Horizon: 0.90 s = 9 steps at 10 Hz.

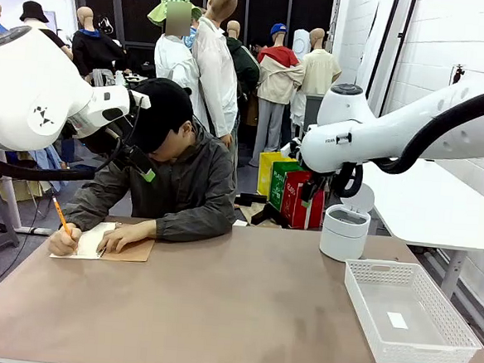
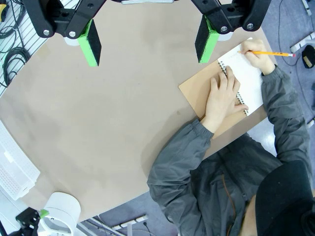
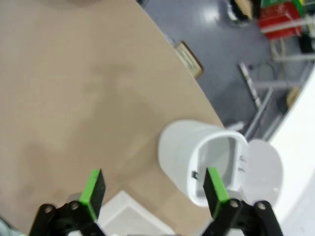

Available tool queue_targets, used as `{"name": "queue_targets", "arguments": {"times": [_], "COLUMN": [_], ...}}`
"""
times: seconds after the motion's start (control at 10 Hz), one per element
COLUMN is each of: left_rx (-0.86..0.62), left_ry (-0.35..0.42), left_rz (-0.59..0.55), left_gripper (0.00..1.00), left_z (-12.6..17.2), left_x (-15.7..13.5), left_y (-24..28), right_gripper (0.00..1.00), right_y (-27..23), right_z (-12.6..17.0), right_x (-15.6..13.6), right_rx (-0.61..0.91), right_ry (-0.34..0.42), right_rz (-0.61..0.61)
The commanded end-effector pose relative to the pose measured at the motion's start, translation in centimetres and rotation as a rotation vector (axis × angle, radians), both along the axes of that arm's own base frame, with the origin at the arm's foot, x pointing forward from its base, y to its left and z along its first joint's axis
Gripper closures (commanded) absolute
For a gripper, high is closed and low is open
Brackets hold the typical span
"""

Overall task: Sort the paper based on its condition.
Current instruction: If a person hands you a paper, place it in the Organizing basket , and if it's crumpled, put it in the Trash can.

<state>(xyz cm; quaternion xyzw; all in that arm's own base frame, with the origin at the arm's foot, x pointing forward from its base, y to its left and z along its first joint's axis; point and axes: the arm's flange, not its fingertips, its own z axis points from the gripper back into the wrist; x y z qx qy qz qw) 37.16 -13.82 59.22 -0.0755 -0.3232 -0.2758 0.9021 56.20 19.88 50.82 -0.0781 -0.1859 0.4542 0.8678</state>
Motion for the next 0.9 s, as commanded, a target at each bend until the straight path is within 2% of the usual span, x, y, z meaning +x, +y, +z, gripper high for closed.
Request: {"name": "queue_targets", "arguments": {"times": [0.0, 0.4, 0.8], "left_rx": [-0.003, -0.003, -0.003], "left_ry": [-0.002, -0.002, -0.002], "left_rz": [0.001, 0.001, 0.001], "left_gripper": [0.0, 0.0, 0.0], "left_z": [0.2, 0.2, 0.2], "left_x": [0.0, 0.0, 0.0], "left_y": [0.1, 0.1, 0.1], "right_gripper": [0.0, 0.0, 0.0], "right_y": [-0.7, -0.7, -2.0], "right_z": [-0.2, 0.7, 2.1], "right_x": [-3.6, -9.3, -11.8], "right_rx": [0.115, 0.312, 0.425], "right_ry": [-0.019, -0.097, -0.14], "right_rz": [0.131, 0.29, 0.325]}}
